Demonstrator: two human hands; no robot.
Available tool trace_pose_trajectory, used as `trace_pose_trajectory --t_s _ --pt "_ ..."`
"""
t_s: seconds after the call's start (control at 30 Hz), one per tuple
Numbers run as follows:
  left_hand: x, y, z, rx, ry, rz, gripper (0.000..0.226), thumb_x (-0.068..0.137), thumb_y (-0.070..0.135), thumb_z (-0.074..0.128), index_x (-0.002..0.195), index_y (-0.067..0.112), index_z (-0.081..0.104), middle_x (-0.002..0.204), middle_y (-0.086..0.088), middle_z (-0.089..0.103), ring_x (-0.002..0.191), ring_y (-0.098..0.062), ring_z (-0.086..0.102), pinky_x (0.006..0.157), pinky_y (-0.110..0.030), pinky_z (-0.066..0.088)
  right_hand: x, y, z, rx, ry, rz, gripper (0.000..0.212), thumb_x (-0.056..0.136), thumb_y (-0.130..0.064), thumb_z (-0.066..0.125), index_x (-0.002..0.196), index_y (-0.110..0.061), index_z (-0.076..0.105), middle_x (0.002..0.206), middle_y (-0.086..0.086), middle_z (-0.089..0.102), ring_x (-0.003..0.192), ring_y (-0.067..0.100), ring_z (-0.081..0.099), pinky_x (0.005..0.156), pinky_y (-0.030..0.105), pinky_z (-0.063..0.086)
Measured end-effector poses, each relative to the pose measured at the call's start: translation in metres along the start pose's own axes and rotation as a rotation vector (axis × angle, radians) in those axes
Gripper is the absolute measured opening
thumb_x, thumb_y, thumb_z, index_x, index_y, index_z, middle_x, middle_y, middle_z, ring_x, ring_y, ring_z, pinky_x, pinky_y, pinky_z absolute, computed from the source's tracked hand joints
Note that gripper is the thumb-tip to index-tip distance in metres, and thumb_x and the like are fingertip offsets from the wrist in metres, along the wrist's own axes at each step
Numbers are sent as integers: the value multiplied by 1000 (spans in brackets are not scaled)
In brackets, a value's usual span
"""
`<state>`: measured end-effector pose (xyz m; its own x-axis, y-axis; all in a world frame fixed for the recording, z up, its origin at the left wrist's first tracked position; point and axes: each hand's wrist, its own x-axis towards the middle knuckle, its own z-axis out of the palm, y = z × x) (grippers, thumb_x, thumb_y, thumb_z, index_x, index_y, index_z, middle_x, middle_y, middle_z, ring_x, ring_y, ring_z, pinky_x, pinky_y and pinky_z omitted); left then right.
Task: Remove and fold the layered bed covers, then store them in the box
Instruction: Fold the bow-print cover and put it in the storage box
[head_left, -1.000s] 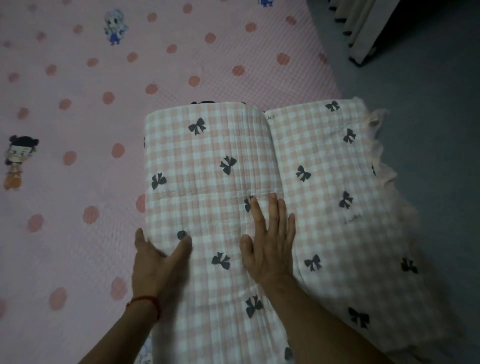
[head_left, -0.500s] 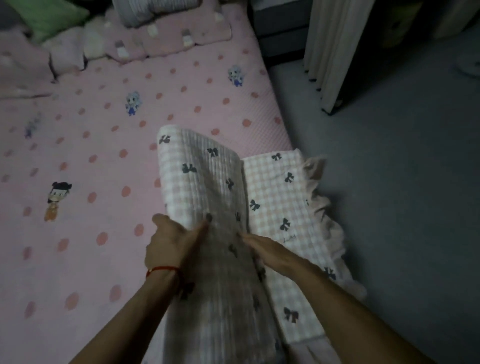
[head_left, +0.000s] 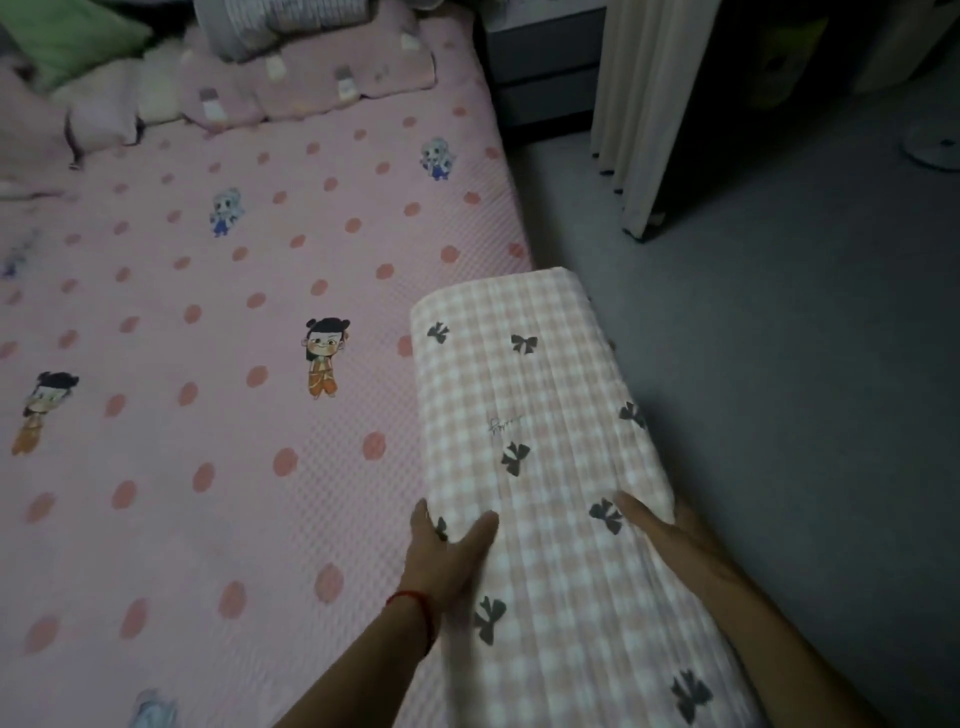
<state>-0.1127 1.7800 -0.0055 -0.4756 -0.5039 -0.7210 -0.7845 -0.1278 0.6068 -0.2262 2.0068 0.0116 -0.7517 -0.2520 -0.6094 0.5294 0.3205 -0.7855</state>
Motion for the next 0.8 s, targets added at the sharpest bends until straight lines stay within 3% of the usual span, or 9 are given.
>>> trace_pose_trajectory --t_s 0.13,0.27,0.4,0.47,0.53,0.63,0.67,0.73,0.8 --pt "11 -10 -19 -251 -322 -108 60 79 45 79 126 12 63 120 -7 72 111 -26 69 105 -48 49 25 41 9 -48 143 -75 115 71 -68 74 161 -20 20 166 -2 23 154 20 18 122 30 13" --pt "3 8 -13 -174 -230 69 50 79 33 83 122 15 66 111 -3 76 99 -21 74 91 -45 59 11 23 3 38 175 -44 67 93 -26 71 150 -5 42 134 0 50 131 20 46 100 21 28" --pt "-12 45 -55 -74 -209 167 47 74 33 88 113 17 69 101 0 78 90 -19 76 86 -44 61 -33 1 28 90 229 -122 50 96 -23 67 141 -9 51 124 2 62 101 10 49 92 23 35" --pt "-11 64 -107 78 -206 167 52 67 40 89 109 15 70 98 -3 77 89 -24 75 85 -45 61 -64 4 65 121 190 -85 38 97 -25 66 133 -21 54 108 -11 59 94 5 50 91 22 36" --pt "-6 80 -169 314 -176 145 68 58 55 89 111 19 66 104 -4 73 94 -27 70 89 -46 57 -86 18 111 -6 88 -10 34 87 -51 73 112 -28 69 111 -17 66 101 4 60 99 28 44" --pt "21 101 -262 567 -117 102 84 55 62 87 128 33 56 124 1 65 108 -27 64 104 -48 48 -87 47 167 -227 -280 72 84 56 -88 72 97 -14 73 93 3 78 85 11 73 77 31 59" --pt "32 105 -293 653 -63 106 95 58 62 87 139 29 51 133 -1 61 115 -28 60 109 -48 43 -87 45 189 -263 -382 52 76 63 -82 72 90 -10 72 89 9 77 78 13 73 67 31 59" --pt "60 109 -341 783 61 141 103 68 58 85 152 22 38 146 -4 53 128 -28 53 116 -43 35 -85 20 232 -380 -473 -104 43 88 -54 68 90 -12 72 87 7 76 76 10 72 72 35 60" --pt "92 90 -366 879 75 251 96 78 66 71 156 29 30 155 -5 42 137 -27 44 116 -40 29 -65 -2 270 -477 -377 -312 18 97 -37 63 99 -22 71 88 -7 73 82 1 68 76 24 56"
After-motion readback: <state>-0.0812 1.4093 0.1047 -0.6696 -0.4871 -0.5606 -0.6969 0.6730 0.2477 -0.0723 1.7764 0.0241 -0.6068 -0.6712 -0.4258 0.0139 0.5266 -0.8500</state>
